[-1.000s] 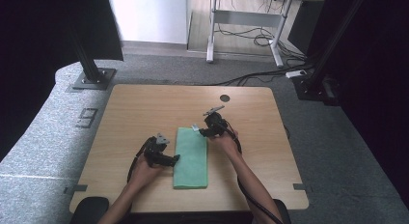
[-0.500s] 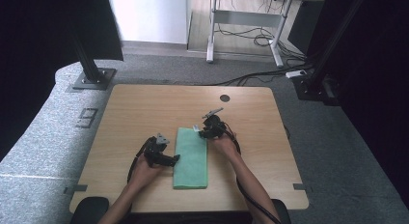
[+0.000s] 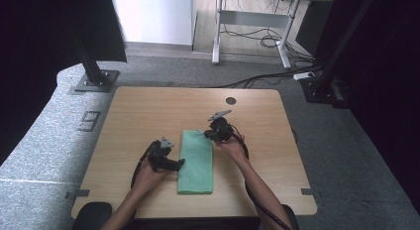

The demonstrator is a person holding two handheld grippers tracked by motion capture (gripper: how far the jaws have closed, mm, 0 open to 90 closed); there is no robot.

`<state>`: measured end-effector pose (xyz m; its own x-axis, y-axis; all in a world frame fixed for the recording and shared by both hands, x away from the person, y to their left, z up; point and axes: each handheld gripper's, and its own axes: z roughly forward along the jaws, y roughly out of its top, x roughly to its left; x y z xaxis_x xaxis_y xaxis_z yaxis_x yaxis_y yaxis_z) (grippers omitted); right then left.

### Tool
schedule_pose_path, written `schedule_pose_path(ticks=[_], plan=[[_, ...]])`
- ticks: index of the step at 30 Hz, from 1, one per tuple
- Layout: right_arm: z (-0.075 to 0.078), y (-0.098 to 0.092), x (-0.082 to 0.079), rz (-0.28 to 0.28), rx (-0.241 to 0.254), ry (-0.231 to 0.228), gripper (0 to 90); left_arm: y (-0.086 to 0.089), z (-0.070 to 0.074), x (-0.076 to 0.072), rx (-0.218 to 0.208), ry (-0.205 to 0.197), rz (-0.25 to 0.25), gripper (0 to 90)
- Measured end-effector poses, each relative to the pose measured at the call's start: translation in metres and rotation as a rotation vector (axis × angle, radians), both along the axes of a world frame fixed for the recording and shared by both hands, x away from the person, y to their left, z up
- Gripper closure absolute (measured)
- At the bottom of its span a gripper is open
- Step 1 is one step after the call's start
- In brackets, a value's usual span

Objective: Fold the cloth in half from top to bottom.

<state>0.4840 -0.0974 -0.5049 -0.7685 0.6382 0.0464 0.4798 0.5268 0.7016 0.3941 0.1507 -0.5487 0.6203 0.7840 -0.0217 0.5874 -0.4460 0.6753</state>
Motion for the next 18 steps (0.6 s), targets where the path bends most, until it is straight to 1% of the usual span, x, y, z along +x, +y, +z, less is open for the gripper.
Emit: schedule_pose_path(ticks=[2, 7, 11, 16, 18], plan=[[0.007, -0.001, -0.006, 0.024, 0.008, -0.023, 85.0, 0.0, 0.0, 0.0, 0.0, 0.0, 0.003, 5.2], [0.02, -0.004, -0.018, 0.053, 0.023, -0.057, 84.9, 0.0, 0.0, 0.0, 0.004, 0.001, 0.003, 5.2], [0.03, -0.008, -0.028, 0.068, 0.043, -0.072, 84.9, 0.0, 0.0, 0.0, 0.003, 0.0, 0.005, 5.1], [0.041, -0.012, -0.047, 0.09, 0.078, -0.087, 84.8, 0.0, 0.0, 0.0, 0.003, 0.0, 0.007, 4.9], [0.044, -0.013, -0.054, 0.104, 0.079, -0.098, 84.8, 0.0, 0.0, 0.0, 0.003, 0.001, 0.007, 4.9]])
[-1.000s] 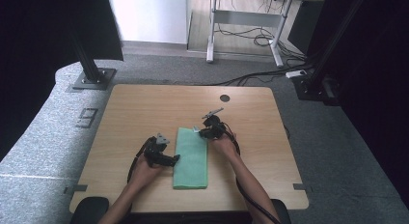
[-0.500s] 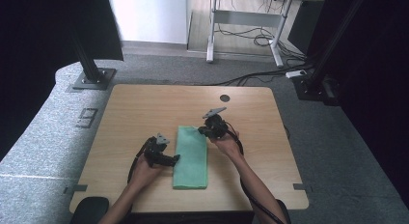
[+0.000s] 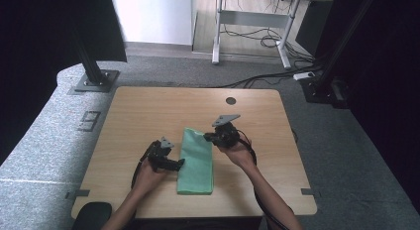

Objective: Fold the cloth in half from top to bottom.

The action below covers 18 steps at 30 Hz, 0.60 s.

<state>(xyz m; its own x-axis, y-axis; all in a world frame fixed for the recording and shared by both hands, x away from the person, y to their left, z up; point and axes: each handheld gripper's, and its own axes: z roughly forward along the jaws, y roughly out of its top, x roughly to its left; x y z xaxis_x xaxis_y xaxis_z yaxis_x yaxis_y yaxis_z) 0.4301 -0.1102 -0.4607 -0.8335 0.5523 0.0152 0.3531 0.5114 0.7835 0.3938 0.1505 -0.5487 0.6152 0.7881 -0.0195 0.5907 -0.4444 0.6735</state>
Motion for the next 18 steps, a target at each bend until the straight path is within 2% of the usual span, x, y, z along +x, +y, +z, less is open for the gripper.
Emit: schedule_pose_path(ticks=[10, 18], plan=[[0.009, -0.008, -0.033, 0.042, 0.021, -0.024, 84.7, 0.0, 0.0, 0.0, 0.001, 0.001, 0.003, 4.6], [0.002, -0.011, -0.059, 0.089, 0.028, -0.016, 84.6, 0.0, 0.0, 0.0, 0.002, 0.002, 0.004, 4.3]])
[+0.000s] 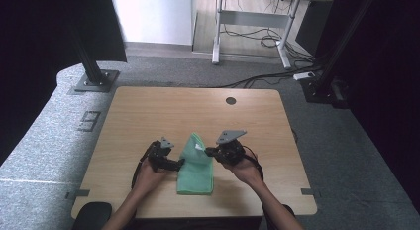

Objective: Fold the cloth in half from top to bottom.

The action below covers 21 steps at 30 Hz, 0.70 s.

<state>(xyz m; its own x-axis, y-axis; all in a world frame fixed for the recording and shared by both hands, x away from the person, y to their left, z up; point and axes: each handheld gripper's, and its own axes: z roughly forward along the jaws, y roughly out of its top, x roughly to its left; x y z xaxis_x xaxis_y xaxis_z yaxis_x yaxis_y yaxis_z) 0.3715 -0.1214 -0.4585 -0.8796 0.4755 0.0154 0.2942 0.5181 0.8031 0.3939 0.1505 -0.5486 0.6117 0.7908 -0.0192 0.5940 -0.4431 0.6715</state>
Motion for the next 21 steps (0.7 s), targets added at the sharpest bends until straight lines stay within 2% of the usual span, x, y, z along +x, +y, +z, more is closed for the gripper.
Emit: schedule_pose_path(ticks=[12, 21], plan=[[-0.039, -0.002, -0.029, 0.005, -0.018, 0.082, 84.2, 0.0, 0.0, 0.0, -0.001, -0.001, 0.002, 4.1], [-0.069, 0.0, -0.037, -0.006, -0.056, 0.154, 82.9, 0.0, 0.0, 0.0, -0.002, -0.001, 0.001, 4.1]])
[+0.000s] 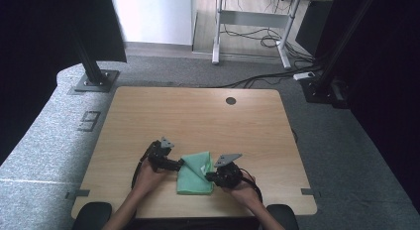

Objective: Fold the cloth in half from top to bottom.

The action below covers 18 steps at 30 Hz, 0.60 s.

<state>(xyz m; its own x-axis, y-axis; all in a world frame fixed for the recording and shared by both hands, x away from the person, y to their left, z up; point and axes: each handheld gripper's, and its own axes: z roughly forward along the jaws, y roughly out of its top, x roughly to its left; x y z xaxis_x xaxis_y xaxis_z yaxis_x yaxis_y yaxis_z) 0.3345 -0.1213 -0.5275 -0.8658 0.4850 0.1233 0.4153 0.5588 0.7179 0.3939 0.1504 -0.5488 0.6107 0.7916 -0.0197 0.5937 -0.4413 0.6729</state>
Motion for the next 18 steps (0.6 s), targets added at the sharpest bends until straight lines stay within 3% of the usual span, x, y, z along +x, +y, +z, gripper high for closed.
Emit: schedule_pose_path(ticks=[6, 11, 14, 16, 18], plan=[[-0.007, 0.001, -0.001, -0.013, -0.016, 0.038, 80.0, 0.001, 0.0, 0.001, 0.003, 0.005, -0.017, 4.0], [-0.01, 0.001, -0.003, -0.038, -0.004, 0.04, 80.7, 0.0, 0.007, 0.001, 0.024, 0.049, -0.06, 6.4], [-0.01, 0.002, -0.003, -0.038, -0.008, 0.035, 80.7, 0.001, 0.017, -0.004, 0.03, 0.05, -0.104, 6.1], [-0.011, 0.001, -0.003, -0.039, -0.002, 0.035, 80.7, 0.002, 0.024, -0.006, 0.017, 0.049, -0.123, 6.1], [-0.011, 0.001, -0.003, -0.042, 0.0, 0.036, 80.6, 0.002, 0.034, -0.006, -0.022, 0.039, -0.138, 6.1]])
